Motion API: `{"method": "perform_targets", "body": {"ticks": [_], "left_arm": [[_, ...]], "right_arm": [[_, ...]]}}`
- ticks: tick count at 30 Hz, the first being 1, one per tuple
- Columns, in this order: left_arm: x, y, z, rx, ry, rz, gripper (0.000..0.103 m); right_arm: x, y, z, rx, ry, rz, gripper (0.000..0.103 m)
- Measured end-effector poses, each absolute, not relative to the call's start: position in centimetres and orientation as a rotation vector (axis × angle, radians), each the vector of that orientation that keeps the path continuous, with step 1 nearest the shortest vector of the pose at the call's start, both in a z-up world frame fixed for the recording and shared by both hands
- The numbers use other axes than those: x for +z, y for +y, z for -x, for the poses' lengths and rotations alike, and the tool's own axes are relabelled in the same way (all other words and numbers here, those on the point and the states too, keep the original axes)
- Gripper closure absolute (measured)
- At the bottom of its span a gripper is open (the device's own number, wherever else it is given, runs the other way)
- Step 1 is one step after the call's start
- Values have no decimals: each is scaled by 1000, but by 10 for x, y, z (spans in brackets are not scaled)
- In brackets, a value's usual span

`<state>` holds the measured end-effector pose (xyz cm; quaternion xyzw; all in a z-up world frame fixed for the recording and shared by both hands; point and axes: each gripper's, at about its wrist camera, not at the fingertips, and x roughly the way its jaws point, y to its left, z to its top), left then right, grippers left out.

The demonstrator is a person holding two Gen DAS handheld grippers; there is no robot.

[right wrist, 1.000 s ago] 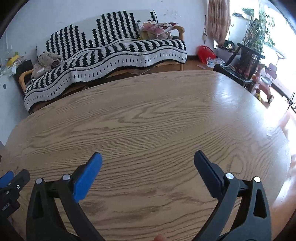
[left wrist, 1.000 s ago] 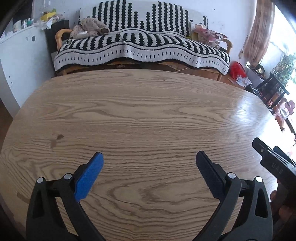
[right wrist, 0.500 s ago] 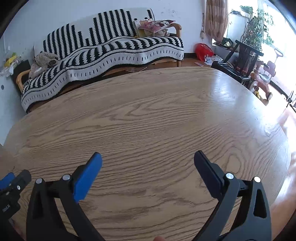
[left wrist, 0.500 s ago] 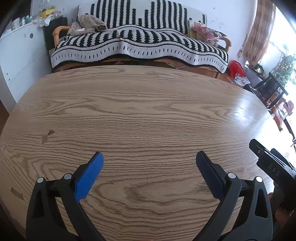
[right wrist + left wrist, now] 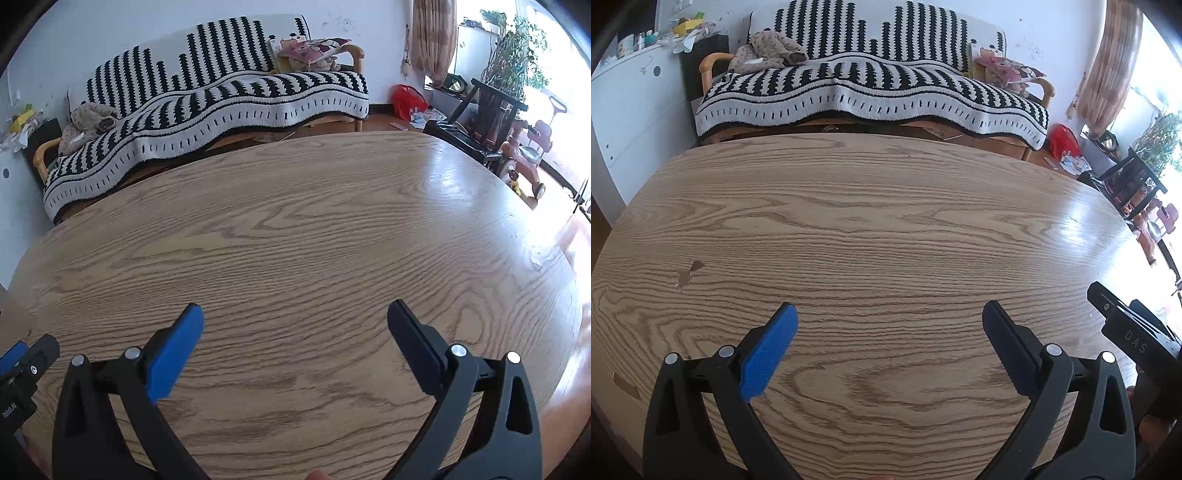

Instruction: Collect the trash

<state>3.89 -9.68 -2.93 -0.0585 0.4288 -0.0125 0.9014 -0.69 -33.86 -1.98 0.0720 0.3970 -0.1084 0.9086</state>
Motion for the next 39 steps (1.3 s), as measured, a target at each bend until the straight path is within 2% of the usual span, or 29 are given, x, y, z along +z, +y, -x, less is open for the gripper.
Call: {"method": "perform_targets", "body": {"ticks": [39], "left_arm": [[-33, -100, -40, -25, 896, 85, 6]], "right_arm": [[-24, -336, 4, -191, 845, -132, 7]]}}
